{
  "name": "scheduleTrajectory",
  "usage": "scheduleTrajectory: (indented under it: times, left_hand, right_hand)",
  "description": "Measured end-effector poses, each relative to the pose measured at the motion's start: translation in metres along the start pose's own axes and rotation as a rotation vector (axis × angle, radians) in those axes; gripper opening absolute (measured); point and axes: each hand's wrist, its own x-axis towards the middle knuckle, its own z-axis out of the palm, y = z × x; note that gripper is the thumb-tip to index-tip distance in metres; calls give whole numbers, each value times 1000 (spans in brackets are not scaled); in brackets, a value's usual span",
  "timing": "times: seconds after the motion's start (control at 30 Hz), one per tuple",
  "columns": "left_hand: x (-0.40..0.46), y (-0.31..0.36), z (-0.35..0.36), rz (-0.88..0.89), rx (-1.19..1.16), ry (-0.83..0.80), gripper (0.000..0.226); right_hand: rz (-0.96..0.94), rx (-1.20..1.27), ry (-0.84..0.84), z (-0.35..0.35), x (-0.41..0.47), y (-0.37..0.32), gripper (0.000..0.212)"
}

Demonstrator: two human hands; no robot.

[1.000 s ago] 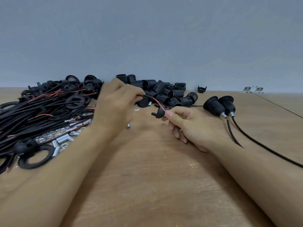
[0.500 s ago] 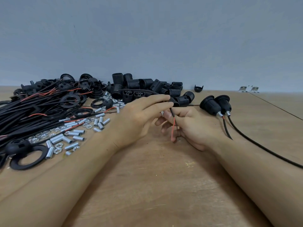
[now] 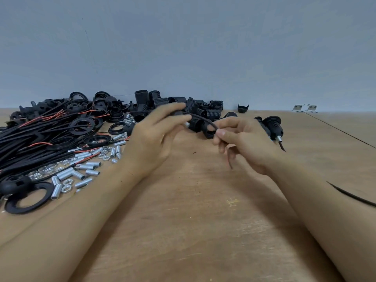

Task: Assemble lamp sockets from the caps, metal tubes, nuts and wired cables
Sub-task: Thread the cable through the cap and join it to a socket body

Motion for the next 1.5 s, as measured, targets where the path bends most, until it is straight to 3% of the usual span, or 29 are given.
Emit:
scheduleTrajectory:
  times: [0.1,0.17,0.2,0.3,0.4,0.47,0.57,0.73,0.8,0.87,0.97,1.07,1.2,1.33,1.5]
  left_hand:
    - [-3,-9,-8,-108,68,80,21]
    - [-5,-13,-10,-170,95,76,20]
    - [-6,-14,-10,-194,96,69,19]
    - [-7,-13,-8,-223,65,57,18]
    - [-7,-12,-6,-257,26,70,20]
    - [-7,-10,-4,-308,-26,70,25]
    - [-8,-11,-4,-410,-82,96,31]
    - [-7,-14,-3,-437,-110,115,29]
    - [-5,-13,-2,-567,-218,141,30]
    - [2,-9,-4,-807,-531,200,30]
    - [9,1,-6,-1102,-1183,223,25]
    - [10,6,-4,-1277,-1452,212,29]
    - [10,6,-1,-1359,-1438,135,31]
    - [10,4,-1,-1413,-1455,130,49]
    - [8,7,2,-1370,-1401,-1,51]
  right_hand:
    - [47,-628,247,-17,1,-1,21]
    - [181,-980,282,-23,-2,-3,18]
    - [192,-1038,285,-22,-4,-4,20]
    - [-147,-860,233,-1,-9,-1,24]
    - [-380,-852,-73,31,-10,9,27]
    - [-340,-898,-161,39,-4,18,25]
    - [-290,-838,-125,37,3,20,7]
    - [-334,-665,104,19,2,12,12]
    - [-364,-597,197,13,0,7,9]
    - [-412,-567,246,12,-3,5,4]
    - [-486,-580,255,16,-5,2,9]
    - [-503,-558,236,16,-6,3,11]
    - [-542,-504,129,21,-9,5,10]
    - [-567,-507,56,26,-10,8,14]
    - [-553,-603,23,27,-10,8,15]
